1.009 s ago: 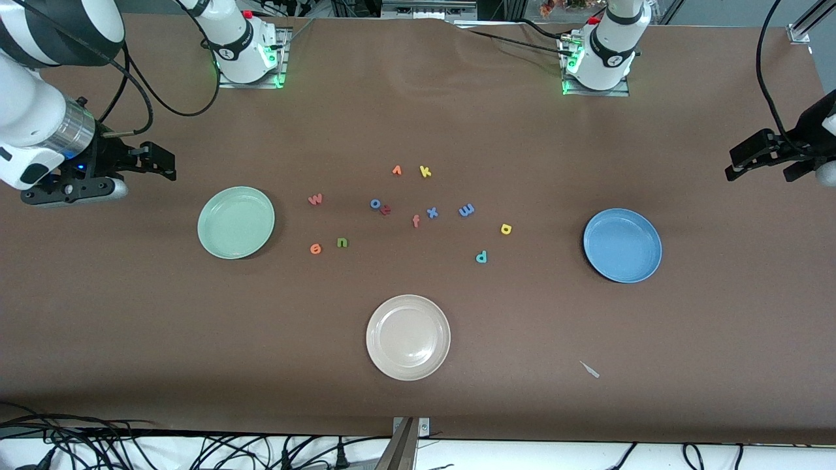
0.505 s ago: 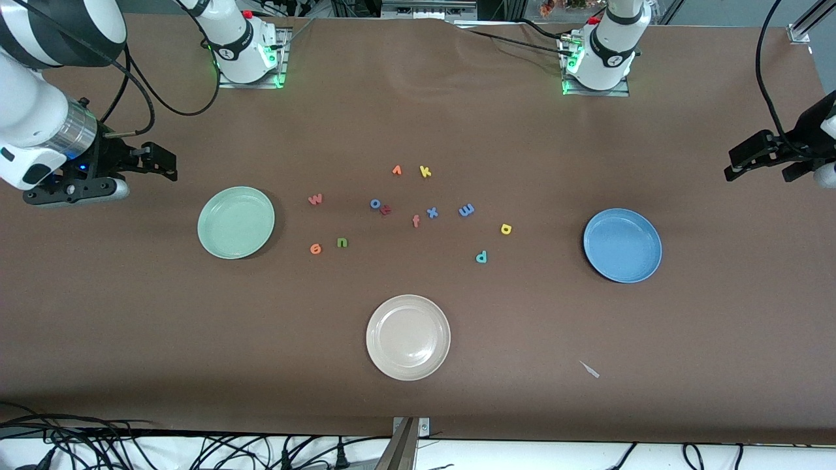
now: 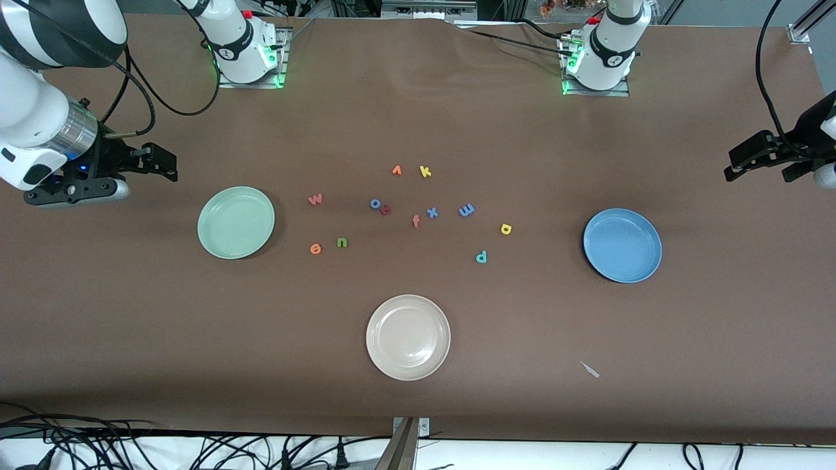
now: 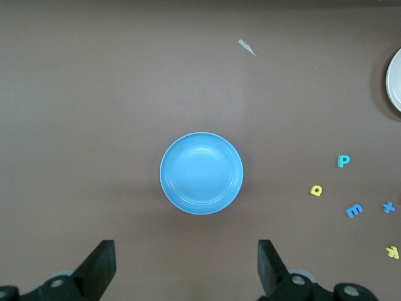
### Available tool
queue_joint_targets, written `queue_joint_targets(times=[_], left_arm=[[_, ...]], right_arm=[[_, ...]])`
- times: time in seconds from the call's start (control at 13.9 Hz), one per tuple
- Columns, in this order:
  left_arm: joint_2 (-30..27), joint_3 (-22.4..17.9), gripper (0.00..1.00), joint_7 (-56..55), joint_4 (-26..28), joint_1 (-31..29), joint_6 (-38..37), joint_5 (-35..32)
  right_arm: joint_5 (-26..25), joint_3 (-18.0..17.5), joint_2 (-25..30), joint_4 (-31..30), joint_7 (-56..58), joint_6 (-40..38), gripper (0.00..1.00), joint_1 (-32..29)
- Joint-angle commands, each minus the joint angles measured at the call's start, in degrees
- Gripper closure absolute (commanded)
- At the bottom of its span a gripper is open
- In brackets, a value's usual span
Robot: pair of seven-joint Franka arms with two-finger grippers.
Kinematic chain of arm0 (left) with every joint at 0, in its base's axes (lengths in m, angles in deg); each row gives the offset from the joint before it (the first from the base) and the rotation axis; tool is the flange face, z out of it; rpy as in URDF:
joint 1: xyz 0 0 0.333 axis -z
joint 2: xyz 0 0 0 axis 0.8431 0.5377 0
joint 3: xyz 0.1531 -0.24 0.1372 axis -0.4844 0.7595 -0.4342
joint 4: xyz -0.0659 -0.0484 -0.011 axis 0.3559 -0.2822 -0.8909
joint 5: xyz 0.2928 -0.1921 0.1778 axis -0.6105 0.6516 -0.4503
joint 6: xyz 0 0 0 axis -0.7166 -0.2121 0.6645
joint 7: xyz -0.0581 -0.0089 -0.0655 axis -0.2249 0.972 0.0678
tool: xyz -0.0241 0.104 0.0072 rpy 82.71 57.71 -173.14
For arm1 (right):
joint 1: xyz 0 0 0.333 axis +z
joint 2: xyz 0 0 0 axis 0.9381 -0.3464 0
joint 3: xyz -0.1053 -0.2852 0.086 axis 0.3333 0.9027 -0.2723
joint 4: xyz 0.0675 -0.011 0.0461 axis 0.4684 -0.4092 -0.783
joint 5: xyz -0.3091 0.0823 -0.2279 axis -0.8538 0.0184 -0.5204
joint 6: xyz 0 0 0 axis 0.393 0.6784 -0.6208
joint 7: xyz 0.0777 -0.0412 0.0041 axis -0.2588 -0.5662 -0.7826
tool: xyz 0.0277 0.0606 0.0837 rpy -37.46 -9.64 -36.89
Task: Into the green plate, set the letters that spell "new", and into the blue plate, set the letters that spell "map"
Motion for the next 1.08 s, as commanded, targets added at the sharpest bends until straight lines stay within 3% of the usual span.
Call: queue_joint_targets(times=[0.0, 0.29, 0.5, 0.87, 1.01], left_arm=[[0.3, 0.21, 0.0, 1.14, -1.19, -0.5, -0.77, 0.23], [0.57, 0.21, 0.0, 1.23, -1.1, -0.32, -0.68, 0.5], [0.57, 0.29, 0.0, 0.88, -1.01, 0.12, -0.51, 1.11], [1.53, 0.21, 0.0, 1.23, -1.28, -0.24, -0.15, 1.11], [1.18, 0.47, 0.0, 1.14, -1.19, 0.12, -1.02, 0.85]], right_arm=[[0.04, -0.05, 1.19, -0.8, 0.56, -0.01, 0.0, -0.08], [0.48, -1.01, 1.02, -2.46, 0.56, 1.31, 0.0, 0.01], [2.22, -2.16, 1.63, -9.21, 0.56, 8.48, 0.0, 0.01], [3.64, -7.95, 0.76, -21.78, -0.84, 23.6, 0.0, 0.01], [3.64, -12.25, 0.32, -27.76, -5.91, 31.33, 0.0, 0.01]])
